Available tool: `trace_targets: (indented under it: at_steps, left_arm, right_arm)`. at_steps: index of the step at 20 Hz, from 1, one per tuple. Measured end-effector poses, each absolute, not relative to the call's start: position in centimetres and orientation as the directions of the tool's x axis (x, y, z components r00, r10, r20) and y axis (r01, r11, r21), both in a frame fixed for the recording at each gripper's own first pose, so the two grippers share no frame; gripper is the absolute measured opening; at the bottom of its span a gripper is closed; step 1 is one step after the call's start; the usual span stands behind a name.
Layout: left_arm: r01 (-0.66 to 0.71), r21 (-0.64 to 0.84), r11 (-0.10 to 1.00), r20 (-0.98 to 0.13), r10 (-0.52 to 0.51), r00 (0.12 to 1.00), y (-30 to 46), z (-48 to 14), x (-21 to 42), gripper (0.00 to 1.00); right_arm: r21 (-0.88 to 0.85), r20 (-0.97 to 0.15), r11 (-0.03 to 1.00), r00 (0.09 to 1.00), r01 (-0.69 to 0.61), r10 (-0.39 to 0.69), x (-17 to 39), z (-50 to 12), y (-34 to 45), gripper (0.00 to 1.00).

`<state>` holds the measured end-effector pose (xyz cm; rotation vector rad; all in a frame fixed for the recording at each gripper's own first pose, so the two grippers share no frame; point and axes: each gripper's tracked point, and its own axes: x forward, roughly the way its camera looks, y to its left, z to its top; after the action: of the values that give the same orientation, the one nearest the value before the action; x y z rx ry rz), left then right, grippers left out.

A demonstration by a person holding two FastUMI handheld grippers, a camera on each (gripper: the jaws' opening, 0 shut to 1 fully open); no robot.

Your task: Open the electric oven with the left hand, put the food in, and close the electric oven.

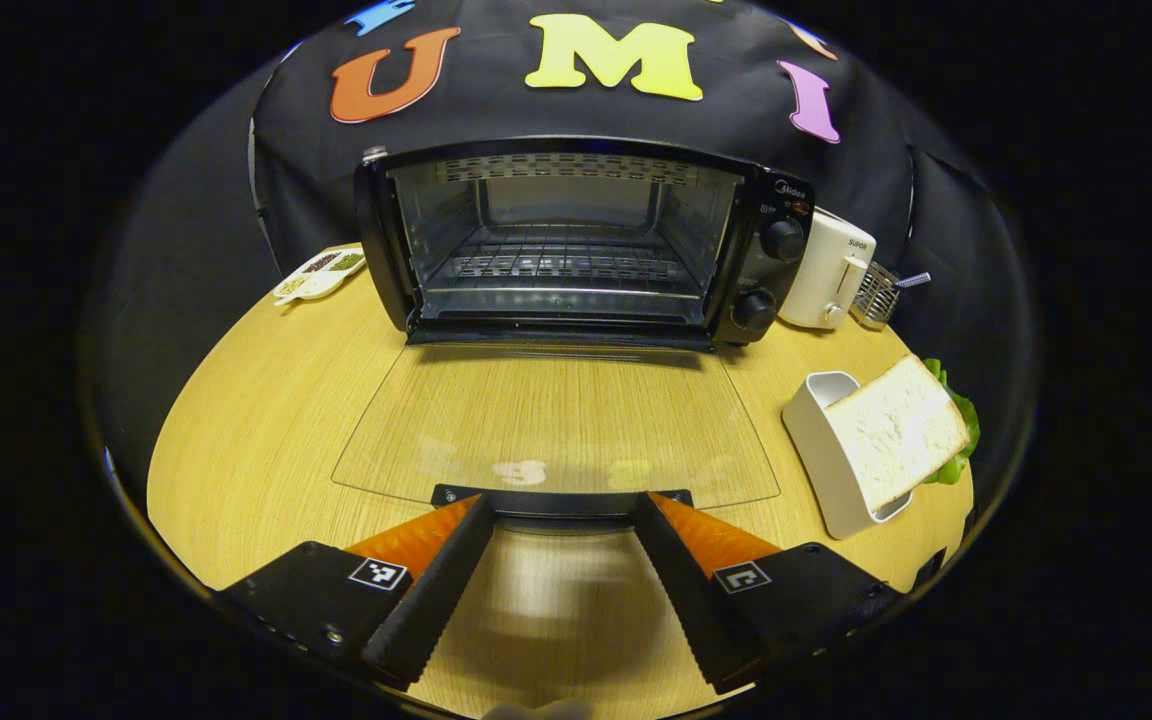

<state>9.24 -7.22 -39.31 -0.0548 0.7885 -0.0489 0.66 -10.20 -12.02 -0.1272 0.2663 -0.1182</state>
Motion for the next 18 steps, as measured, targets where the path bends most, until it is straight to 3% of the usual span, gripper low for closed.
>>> trace_targets:
  at_steps: [2,4,7,8,9,12,13,14,18]
  left_arm:
    - [0.024,-0.076,0.997,-0.677,-0.069,0.732,-7.1,-38.0,9.1,0.95]
    - [0.032,-0.068,0.997,-0.639,-0.068,0.766,-6.6,-36.3,8.7,0.95]
    - [0.044,-0.082,0.996,-0.557,-0.083,0.826,-5.9,-31.8,7.5,0.95]
    - [0.05,-0.094,0.994,-0.521,-0.092,0.848,-5.5,-29.9,7.2,0.95]
    - [0.054,-0.099,0.994,-0.49,-0.096,0.866,-5.1,-28.1,6.7,0.94]
    - [0.067,-0.115,0.991,-0.386,-0.107,0.916,-3.6,-22.2,5.1,0.95]
    - [0.064,-0.114,0.991,-0.357,-0.101,0.929,-3.0,-20.4,4.5,0.94]
    - [0.061,-0.111,0.992,-0.325,-0.094,0.941,-2.4,-18.8,4.0,0.94]
    - [0.037,-0.084,0.996,-0.247,-0.057,0.967,-1.7,-13.2,1.3,0.95]
  right_arm:
    - [-0.141,-0.257,0.985,0.957,0.1,-0.134,1.0,-12.2,-10.5,0.96]
    - [-0.139,-0.271,0.986,0.954,0.096,-0.131,1.6,-12.8,-10.7,1.0]
    - [-0.113,-0.329,0.992,0.94,0.061,-0.095,2.9,-15.4,-10.5,1.0]
    - [-0.089,-0.354,0.995,0.933,0.045,-0.074,3.5,-16.4,-10.1,0.96]
    - [-0.062,-0.387,0.998,0.921,0.031,-0.052,3.9,-18.1,-10.0,1.0]
    - [0.02,-0.462,1.0,0.887,-0.021,0.028,5.9,-22.5,-8.9,1.0]
    - [0.039,-0.483,0.998,0.874,-0.041,0.055,6.7,-24.0,-8.4,0.95]
    - [0.063,-0.51,0.996,0.855,-0.066,0.089,7.7,-25.7,-8.0,1.0]
    - [0.234,-0.635,0.96,0.724,-0.151,0.269,11.1,-32.9,-5.7,0.96]
